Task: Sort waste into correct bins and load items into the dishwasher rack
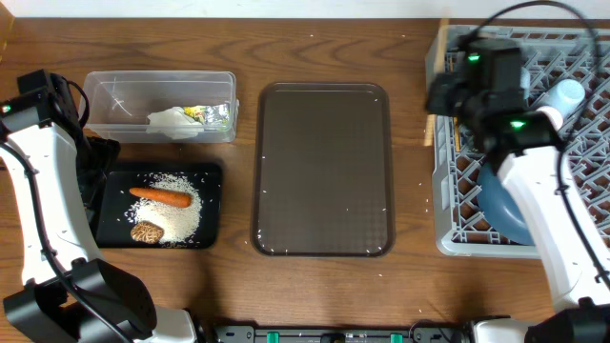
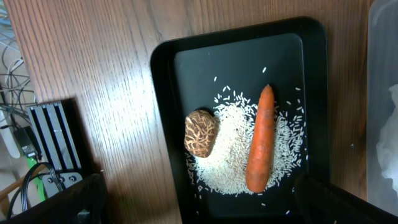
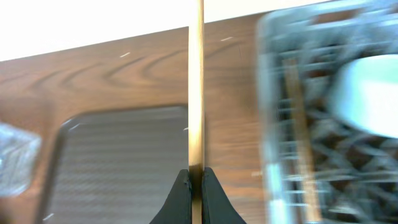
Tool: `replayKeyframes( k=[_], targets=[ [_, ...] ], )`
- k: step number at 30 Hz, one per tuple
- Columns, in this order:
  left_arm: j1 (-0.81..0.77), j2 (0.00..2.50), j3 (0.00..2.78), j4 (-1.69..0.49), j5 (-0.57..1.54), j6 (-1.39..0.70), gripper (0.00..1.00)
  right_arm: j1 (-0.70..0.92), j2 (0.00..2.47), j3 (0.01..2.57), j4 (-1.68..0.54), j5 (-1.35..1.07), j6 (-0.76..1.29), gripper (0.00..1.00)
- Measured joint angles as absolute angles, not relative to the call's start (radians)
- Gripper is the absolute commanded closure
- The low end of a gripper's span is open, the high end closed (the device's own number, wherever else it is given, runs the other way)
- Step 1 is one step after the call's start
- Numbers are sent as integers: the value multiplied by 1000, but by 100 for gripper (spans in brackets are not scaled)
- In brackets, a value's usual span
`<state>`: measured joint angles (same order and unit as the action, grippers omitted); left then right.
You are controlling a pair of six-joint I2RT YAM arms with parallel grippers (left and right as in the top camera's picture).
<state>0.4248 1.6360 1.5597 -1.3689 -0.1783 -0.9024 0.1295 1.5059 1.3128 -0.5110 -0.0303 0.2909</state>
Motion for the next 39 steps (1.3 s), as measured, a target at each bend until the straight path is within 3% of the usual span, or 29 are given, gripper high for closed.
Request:
replayKeyframes(
  k=[13, 15, 17, 21, 29, 39],
  targets=[
    [425, 1636, 1560, -1369, -178, -902, 2, -16, 1702, 1313, -414, 12, 175, 97],
    [425, 1636, 1560, -1369, -178, -902, 2, -20, 1744, 1313, -406, 21, 176, 79],
    [425, 1636, 1560, -1369, -178, -902, 2, -20, 1779, 1313, -394, 24, 169, 50],
    [425, 1636, 1560, -1369, -179, -902, 2, -19, 1800, 1313, -384, 26, 164, 31],
    [425, 1636, 1560, -1369, -178, -902, 2, -20, 1778, 1313, -439, -5, 155, 24],
    [425, 1636, 1560, -1369, -178, -902, 2, -19, 1426, 1315, -706, -67, 207, 30]
  ],
)
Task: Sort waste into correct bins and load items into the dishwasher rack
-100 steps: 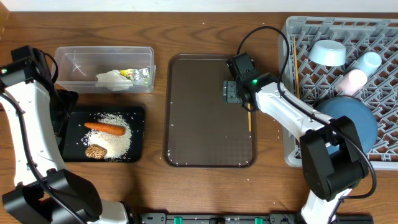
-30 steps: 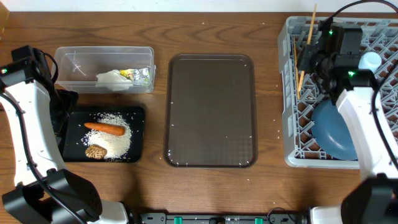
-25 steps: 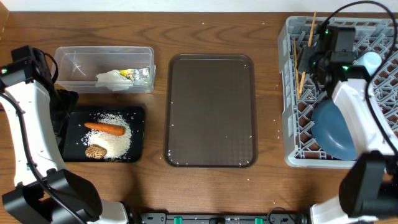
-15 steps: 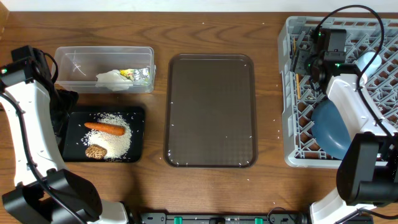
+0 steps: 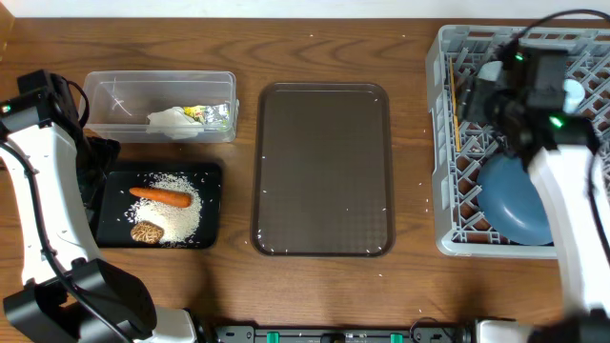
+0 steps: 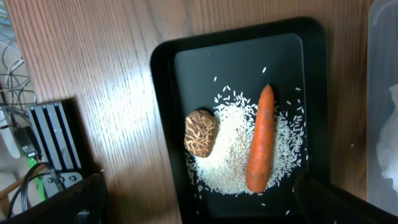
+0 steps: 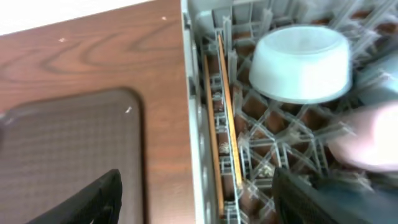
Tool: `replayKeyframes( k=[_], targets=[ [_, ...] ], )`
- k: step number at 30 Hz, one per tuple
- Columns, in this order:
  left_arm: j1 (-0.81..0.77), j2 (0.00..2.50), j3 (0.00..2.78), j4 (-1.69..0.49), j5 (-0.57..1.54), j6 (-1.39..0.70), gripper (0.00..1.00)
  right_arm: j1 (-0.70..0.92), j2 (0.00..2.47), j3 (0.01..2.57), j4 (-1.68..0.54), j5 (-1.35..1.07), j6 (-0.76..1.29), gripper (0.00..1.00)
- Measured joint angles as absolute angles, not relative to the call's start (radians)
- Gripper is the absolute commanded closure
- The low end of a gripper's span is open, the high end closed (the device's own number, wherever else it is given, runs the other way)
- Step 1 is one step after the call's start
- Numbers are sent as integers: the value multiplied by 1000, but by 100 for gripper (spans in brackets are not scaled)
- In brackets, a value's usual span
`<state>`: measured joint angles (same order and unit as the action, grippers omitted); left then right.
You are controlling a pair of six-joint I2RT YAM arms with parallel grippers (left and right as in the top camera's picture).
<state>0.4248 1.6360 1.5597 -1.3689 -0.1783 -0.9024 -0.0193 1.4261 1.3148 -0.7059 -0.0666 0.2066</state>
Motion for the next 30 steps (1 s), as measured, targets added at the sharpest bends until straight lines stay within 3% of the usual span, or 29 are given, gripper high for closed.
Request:
replayKeyframes(
  k=[6, 11, 12, 13, 22, 30],
  targets=[
    [425, 1636, 1560, -1369, -179, -902, 2, -1, 1227, 1299, -957, -75, 233, 41],
    [425, 1636, 1560, -1369, -179, -902, 2, 85, 1040, 1117, -929, -56, 286, 41],
    [425, 1636, 1560, -1369, -180, -902, 2, 106, 991, 1059, -898, -41, 307, 38],
    [425, 1636, 1560, -1368, -180, -902, 2, 123, 937, 997, -870, -18, 335, 1],
    [425, 1636, 1560, -1369, -179, -902, 2, 160, 644, 606, -659, 140, 540, 1],
    [425, 1636, 1560, -1369, -178, -902, 2, 162, 643, 565, -624, 155, 590, 1]
  ],
)
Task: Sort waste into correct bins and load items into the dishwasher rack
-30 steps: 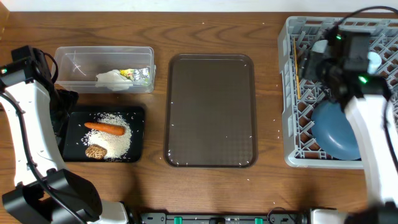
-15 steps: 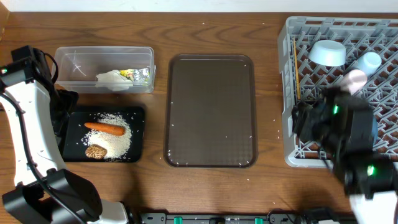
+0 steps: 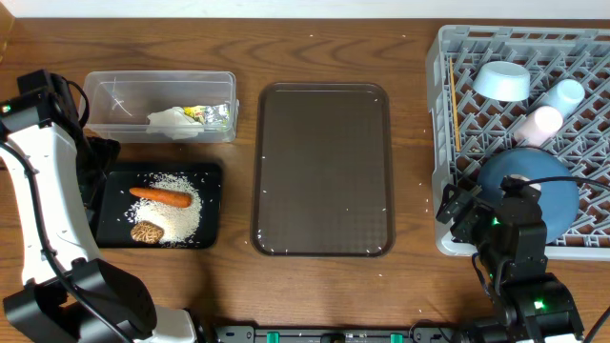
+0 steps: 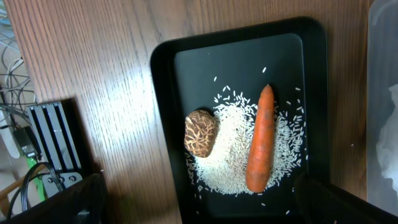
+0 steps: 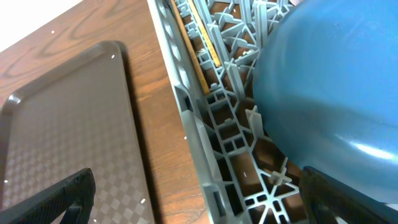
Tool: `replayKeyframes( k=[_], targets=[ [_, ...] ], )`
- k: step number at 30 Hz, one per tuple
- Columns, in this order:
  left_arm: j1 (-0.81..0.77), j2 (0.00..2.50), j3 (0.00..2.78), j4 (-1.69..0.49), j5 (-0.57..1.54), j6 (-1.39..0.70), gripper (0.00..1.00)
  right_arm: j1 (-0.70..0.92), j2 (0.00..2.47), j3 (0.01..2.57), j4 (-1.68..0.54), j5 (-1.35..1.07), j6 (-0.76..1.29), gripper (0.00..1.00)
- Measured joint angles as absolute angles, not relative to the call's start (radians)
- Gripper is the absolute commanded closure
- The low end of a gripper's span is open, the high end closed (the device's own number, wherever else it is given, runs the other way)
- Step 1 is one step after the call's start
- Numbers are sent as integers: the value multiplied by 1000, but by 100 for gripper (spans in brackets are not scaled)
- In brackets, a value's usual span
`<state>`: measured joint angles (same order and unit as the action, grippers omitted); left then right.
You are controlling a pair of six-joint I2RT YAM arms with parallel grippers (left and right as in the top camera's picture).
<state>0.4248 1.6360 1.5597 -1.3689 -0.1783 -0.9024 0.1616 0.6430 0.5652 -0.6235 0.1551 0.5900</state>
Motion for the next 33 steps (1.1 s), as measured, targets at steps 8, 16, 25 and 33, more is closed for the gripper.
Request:
replayKeyframes(
  k=[8, 16, 25, 33],
  targets=[
    [425, 1636, 1560, -1369, -178, -902, 2, 162, 643, 565, -646, 158, 597, 1],
    [425, 1636, 1560, -1369, -178, -902, 2, 162, 643, 565, -654, 158, 599, 1],
    [425, 1636, 1560, -1369, -178, -902, 2, 161, 596, 540, -686, 165, 599, 1],
    [425, 1636, 1560, -1369, -179, -902, 2, 82, 376, 314, -458, 152, 600, 1]
  ],
)
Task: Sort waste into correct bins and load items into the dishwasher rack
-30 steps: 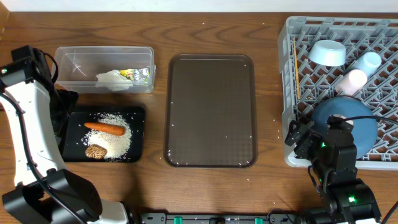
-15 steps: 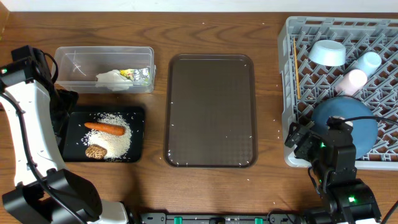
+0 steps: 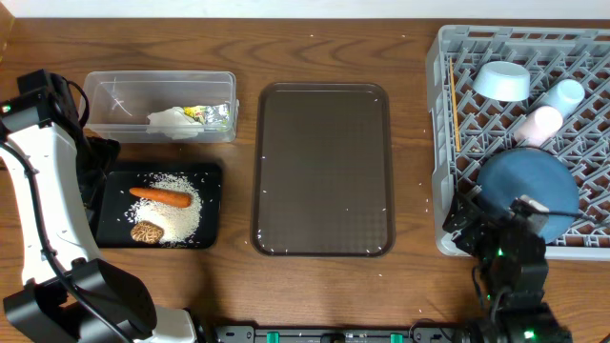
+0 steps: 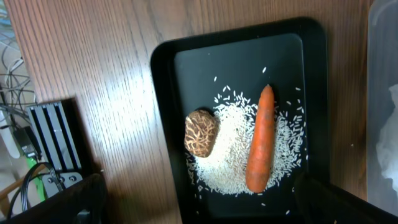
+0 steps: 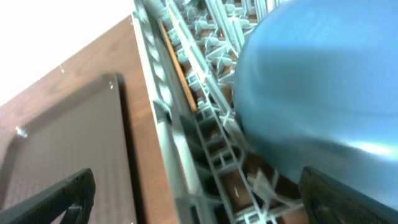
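Two chopsticks (image 3: 455,110) lie along the left column of the grey dish rack (image 3: 448,57), with a white bowl (image 3: 502,80), a pink cup (image 3: 540,124), a pale blue cup (image 3: 564,95) and a blue plate (image 3: 529,186). My right gripper (image 5: 199,208) is open and holds nothing, low by the rack's front left corner, where chopsticks (image 5: 180,84) and blue plate (image 5: 311,93) fill its view. My left gripper (image 4: 199,208) is open above the black tray (image 4: 165,93), which holds a carrot (image 4: 261,140), a mushroom (image 4: 201,132) and rice.
A brown serving tray (image 3: 324,171) lies bare in the middle of the table. The clear bin (image 3: 114,95) at the back left holds crumpled wrappers. The right arm (image 3: 505,257) sits at the table's front right edge.
The right arm has drawn a little further toward the front edge, and its wrist view has tilted. The left arm and all objects are unchanged.
First my right gripper was shut on a chopstick over the rack's left rim. Then it stood open above the rack with two chopsticks lying in the left column. Later it was low at the rack's front left corner, where it still is, open.
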Tool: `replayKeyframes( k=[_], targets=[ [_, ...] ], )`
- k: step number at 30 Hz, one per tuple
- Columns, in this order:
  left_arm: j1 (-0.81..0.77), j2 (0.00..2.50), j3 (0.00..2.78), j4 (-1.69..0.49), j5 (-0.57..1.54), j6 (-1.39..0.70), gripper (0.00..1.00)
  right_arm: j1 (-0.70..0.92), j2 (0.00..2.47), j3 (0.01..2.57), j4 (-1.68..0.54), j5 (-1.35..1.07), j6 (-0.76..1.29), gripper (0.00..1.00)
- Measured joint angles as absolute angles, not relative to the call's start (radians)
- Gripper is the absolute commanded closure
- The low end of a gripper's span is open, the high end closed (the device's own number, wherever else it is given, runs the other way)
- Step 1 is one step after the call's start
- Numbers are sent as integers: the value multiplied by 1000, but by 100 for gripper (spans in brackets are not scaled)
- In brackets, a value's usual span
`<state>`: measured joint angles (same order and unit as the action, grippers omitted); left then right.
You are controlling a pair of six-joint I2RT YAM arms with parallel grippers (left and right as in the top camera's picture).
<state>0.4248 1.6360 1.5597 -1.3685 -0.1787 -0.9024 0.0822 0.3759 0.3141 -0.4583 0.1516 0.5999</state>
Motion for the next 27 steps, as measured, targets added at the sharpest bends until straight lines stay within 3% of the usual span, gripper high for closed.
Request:
replayKeyframes(
  k=[10, 27],
  targets=[
    [425, 1636, 1560, -1369, -178, -902, 2, 29, 140, 12, -65, 64, 559, 1],
    [425, 1636, 1560, -1369, -178, -902, 2, -41, 13, 8, -69, 31, 320, 1]
  ],
)
